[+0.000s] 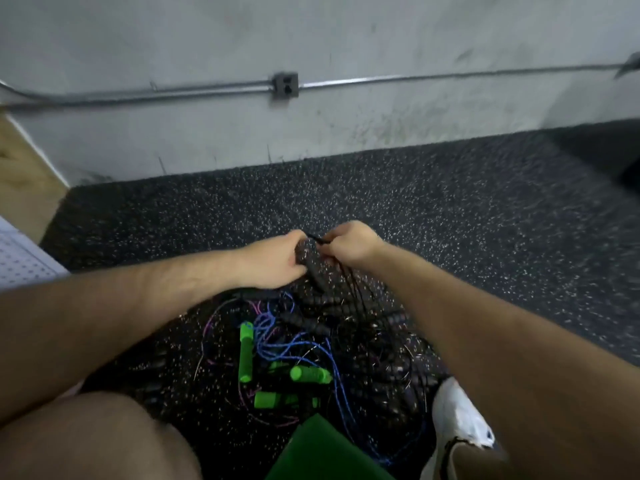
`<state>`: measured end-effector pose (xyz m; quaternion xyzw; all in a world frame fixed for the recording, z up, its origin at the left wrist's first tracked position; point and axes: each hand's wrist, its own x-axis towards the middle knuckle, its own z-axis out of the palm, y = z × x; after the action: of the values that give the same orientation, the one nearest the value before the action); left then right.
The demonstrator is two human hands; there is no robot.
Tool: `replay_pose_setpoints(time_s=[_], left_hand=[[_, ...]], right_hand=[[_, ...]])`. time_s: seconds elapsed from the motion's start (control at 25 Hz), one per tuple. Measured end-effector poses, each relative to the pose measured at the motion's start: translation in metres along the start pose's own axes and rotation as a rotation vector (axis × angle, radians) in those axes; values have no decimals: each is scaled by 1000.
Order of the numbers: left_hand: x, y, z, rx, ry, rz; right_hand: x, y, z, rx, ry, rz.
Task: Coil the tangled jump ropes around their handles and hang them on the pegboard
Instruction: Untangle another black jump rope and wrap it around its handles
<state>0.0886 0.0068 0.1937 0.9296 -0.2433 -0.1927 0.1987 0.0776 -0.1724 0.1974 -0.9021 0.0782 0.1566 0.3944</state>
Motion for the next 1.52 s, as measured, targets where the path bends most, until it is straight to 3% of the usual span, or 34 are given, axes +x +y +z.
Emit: replay_pose_setpoints(time_s=[0.08,0.2,0.36,0.44,0.52,0.76,0.96,1.28,1.44,1.52], left_hand=[[-15,34,-40,89,47,10],[-36,75,-79,35,188,-10],[-57,92,-96,-364,454,-49],[-64,85,-91,-456,551,-70],[-66,79,-88,-471,458,-93],[-64,87,-66,-693,-81,62],[-44,95,-59,-775,79,106],[-42,102,-59,-1051,-44,167],[-43,109,-62,-1105,-19,145],[-43,111,-64,-1148,77,146]], right_hand=[[-29,-36,-46,-21,34,-94],[-71,-72,-92,8,99,-204],[-104,-78,-106,197,145,-293],[-108,-77,-104,271,151,-302],[-108,-79,-103,360,168,-291],[-100,-94,-94,592,191,-294],[-92,-98,-91,728,262,-268],[-83,-97,-94,892,290,-190],[-78,-95,-94,974,277,-230],[-73,-92,-96,847,294,-176]])
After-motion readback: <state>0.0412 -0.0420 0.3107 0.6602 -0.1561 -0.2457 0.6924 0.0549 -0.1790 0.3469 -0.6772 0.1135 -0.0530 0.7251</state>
